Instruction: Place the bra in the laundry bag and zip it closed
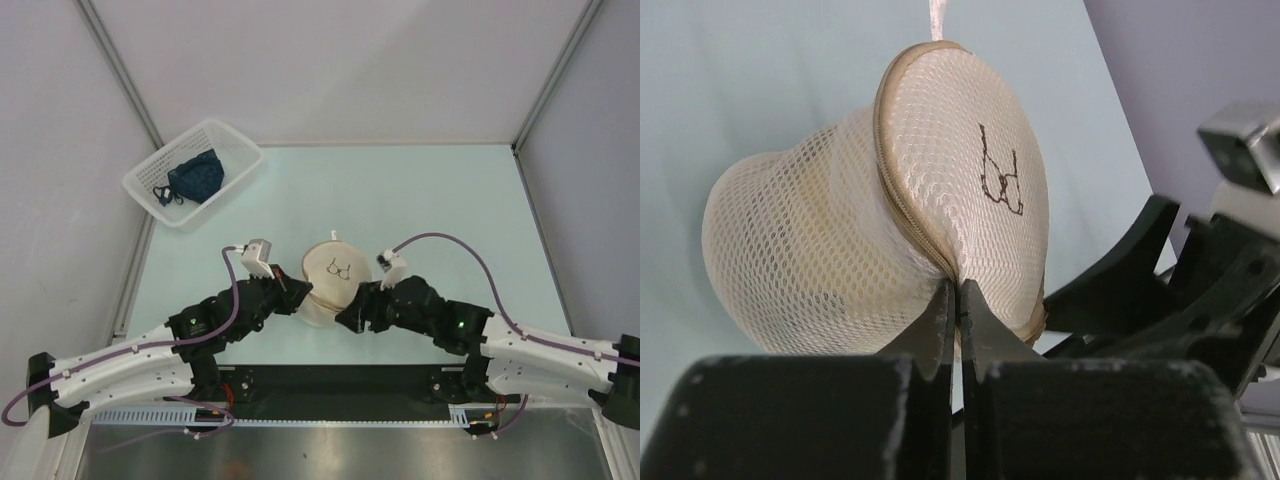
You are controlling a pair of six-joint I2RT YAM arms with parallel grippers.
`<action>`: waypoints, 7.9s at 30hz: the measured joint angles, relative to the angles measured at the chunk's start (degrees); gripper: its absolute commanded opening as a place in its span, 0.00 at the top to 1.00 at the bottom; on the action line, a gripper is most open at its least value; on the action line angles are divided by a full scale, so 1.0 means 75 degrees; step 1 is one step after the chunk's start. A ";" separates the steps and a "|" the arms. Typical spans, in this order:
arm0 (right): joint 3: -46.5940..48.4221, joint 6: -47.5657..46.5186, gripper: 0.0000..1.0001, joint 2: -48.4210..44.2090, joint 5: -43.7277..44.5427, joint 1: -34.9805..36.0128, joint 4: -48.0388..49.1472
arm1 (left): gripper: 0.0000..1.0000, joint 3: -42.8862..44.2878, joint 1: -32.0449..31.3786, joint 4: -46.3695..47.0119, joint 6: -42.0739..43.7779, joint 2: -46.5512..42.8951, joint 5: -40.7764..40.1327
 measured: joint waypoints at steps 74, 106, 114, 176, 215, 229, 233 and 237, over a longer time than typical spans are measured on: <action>-0.1495 0.2844 0.90 -0.0294 0.3931 0.1084 0.2996 | 0.87 0.2967 -0.2092 -0.2967 -0.1547 0.4721 -0.1163; -0.0670 0.0283 0.75 0.0554 -0.3322 -0.4596 0.2932 | 1.00 0.0085 -0.0871 -0.0466 0.1874 0.0230 0.0256; 0.1670 -0.0495 0.24 0.1734 -0.2506 -0.4299 0.0408 | 1.00 -0.0090 -0.0839 0.0603 0.1402 0.1696 0.0653; 0.0988 0.0522 0.31 0.1950 -0.4030 -0.4660 0.1113 | 1.00 -0.0356 0.0143 -0.0213 0.1169 0.0490 0.1542; -0.1588 0.4284 1.00 -0.0201 -0.1839 -0.3383 0.2087 | 1.00 0.0662 -0.0580 0.0501 0.0930 0.2597 0.1778; -0.1705 0.2291 1.00 0.0691 -0.5426 -0.5604 0.3646 | 1.00 0.0175 0.1137 -0.0533 0.1740 0.1061 0.3235; -0.1600 0.1839 1.00 0.0997 -0.6207 -0.5881 0.3937 | 1.00 0.0175 0.1422 -0.0650 0.1842 0.1026 0.3442; -0.1428 0.1411 1.00 0.1244 -0.6761 -0.6012 0.4199 | 1.00 0.0175 0.1818 -0.0682 0.1993 0.0912 0.3765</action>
